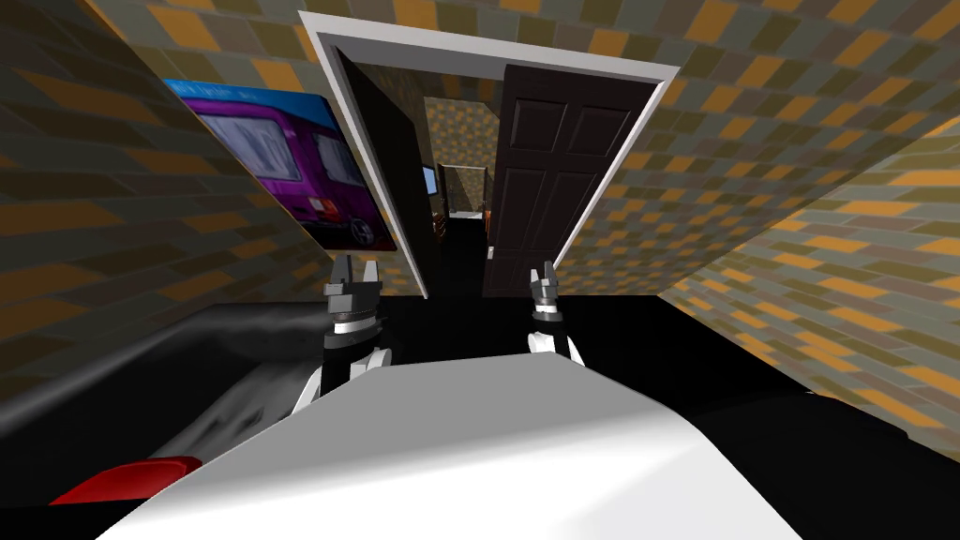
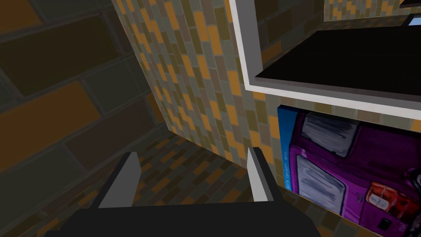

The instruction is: Push the door open

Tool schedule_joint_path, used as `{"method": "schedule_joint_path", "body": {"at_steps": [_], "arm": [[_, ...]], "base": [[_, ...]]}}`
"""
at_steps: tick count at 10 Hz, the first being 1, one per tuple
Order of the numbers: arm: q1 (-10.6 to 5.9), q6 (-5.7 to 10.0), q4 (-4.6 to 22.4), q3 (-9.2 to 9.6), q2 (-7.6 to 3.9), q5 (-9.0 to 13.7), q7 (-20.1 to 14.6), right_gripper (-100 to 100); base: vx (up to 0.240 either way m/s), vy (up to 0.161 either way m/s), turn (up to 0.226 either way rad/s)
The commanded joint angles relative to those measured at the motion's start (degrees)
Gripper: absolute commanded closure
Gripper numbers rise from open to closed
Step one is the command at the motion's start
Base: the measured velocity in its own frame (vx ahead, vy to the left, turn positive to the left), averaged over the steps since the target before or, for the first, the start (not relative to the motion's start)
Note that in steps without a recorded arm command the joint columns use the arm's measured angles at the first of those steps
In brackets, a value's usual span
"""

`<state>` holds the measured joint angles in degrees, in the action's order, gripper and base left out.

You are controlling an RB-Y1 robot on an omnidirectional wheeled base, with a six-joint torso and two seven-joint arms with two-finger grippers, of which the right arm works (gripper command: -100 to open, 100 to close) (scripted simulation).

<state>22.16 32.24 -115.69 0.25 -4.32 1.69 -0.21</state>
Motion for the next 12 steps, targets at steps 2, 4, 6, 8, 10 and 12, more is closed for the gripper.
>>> {"method": "schedule_joint_path", "body": {"at_steps": [2, 4, 6, 8, 10, 12], "arm": [[-1.04, 0.28, 2.91, -0.32, -0.32, 0.03, 0.1, -100], [-1.72, 0.63, 5.16, -0.46, -0.48, 0.0, 0.22, -100], [-2.45, 1.01, 7.59, -0.62, -0.6, -0.02, 0.35, -100], [-3.55, 1.57, 11.24, -0.85, -0.77, -0.06, 0.54, -100], [-4.32, 1.97, 13.82, -1.02, -0.8, -0.09, 0.68, -100], [-5.1, 2.37, 16.41, -1.18, -0.83, -0.12, 0.82, -100]], "base": [[0.099, -0.01, 0.008], [0.099, -0.017, 0.012], [0.085, 0.01, 0.008], [0.133, -0.015, 0.015], [0.118, -0.007, 0.012], [0.1, -0.009, 0.012]]}}
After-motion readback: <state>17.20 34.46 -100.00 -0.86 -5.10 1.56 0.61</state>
